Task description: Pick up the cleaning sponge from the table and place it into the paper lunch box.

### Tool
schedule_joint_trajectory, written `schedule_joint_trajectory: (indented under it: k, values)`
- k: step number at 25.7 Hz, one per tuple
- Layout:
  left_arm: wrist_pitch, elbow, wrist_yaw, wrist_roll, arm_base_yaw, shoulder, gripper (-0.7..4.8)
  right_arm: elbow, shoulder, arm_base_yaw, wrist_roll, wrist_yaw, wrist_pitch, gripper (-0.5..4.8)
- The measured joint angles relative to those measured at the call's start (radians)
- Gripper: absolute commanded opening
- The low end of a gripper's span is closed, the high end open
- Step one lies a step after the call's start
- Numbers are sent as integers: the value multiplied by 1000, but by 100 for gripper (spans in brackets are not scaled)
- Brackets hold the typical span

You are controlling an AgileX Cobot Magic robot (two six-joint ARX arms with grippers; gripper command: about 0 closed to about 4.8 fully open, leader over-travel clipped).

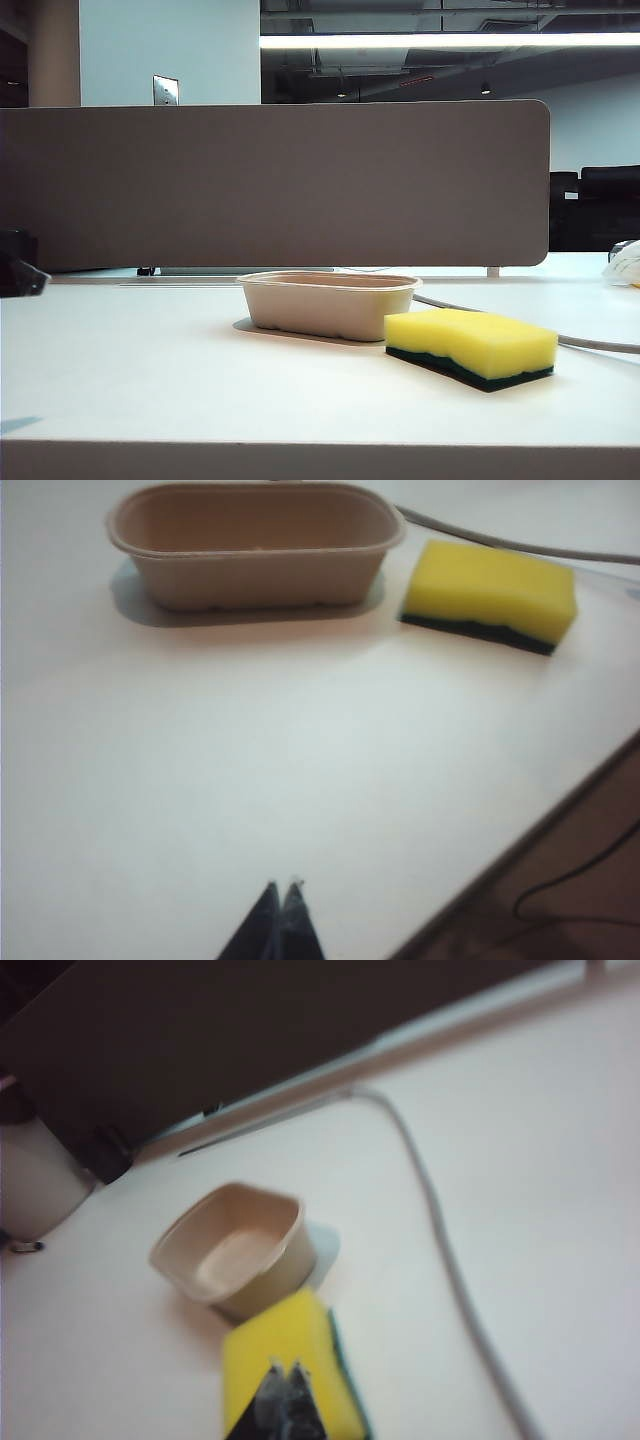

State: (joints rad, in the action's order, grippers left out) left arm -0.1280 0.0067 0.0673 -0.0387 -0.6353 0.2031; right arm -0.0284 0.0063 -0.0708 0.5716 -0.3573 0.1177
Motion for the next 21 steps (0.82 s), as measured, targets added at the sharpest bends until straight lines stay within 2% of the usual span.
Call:
schedule_joint_trajectory:
  k: [4, 8, 12, 15, 18, 21]
  values:
    - [-2, 0, 0, 0, -12, 8, -5, -37, 8, 0, 24, -60, 103, 3]
    - [-1, 0, 0, 0, -11, 8, -5, -127, 48, -8, -45, -78, 101, 118]
    - [-1, 0, 0, 0, -11, 8, -5, -208, 227, -49, -113, -89, 46, 292]
    - [-1, 0, 0, 0, -11, 8, -5, -275, 404, -120, -132, -102, 27, 479]
    - [-1, 0, 0, 0, -11, 8, -5, -404, 652, -244, -246, -73, -36, 479]
    - [-1, 0, 0, 0, -11, 8, -5, -518, 903, -344, -382, 1, -6, 479]
